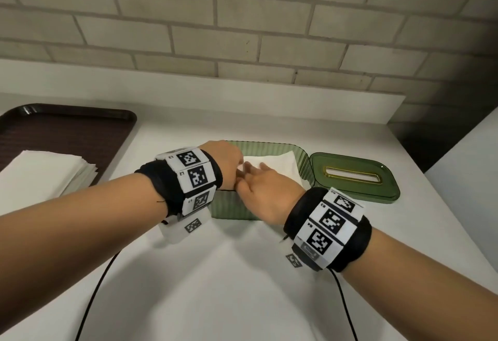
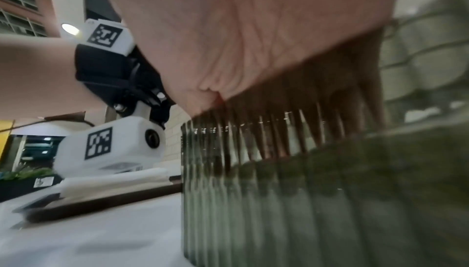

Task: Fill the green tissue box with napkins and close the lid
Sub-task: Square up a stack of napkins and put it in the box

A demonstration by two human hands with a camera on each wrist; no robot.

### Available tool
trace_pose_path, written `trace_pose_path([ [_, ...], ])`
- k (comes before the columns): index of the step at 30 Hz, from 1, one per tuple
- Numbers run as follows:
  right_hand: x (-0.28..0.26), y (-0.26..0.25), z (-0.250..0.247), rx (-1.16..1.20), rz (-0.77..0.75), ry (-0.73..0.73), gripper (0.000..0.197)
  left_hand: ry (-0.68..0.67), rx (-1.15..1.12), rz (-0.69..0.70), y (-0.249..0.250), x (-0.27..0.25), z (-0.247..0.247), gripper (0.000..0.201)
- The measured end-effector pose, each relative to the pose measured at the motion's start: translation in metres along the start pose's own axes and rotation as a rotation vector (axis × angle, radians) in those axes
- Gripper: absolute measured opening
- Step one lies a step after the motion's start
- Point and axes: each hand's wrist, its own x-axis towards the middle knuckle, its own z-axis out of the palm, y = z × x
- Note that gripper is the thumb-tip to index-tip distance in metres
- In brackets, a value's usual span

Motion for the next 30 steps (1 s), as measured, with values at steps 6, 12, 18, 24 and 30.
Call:
trace_pose_path([
  [6, 0.002, 0.013, -0.002, 0.072, 0.298, -0.068, 0.058, -0.054, 0.139, 0.018, -0.003, 0.013, 0.005, 0.031],
  [12, -0.012, 0.02, -0.007, -0.123, 0.332, 0.015, 0.056, -0.158, 0.3, 0.073, -0.01, 0.009, -0.005, 0.04],
  [18, -0.043, 0.015, -0.011, -0.28, 0.23, 0.403, 0.049, 0.143, -0.161, 0.072, -0.048, -0.019, -0.031, 0.056],
  [24, -0.091, 0.026, -0.011, 0.235, 0.209, 0.584, 0.031, 0.429, -0.445, -0.036, -0.093, -0.078, -0.016, 0.029],
  [30, -0.117, 0.019, -0.007, 0.646, 0.256, 0.708, 0.016, 0.5, -0.808, -0.154, -0.115, -0.138, 0.035, 0.017],
])
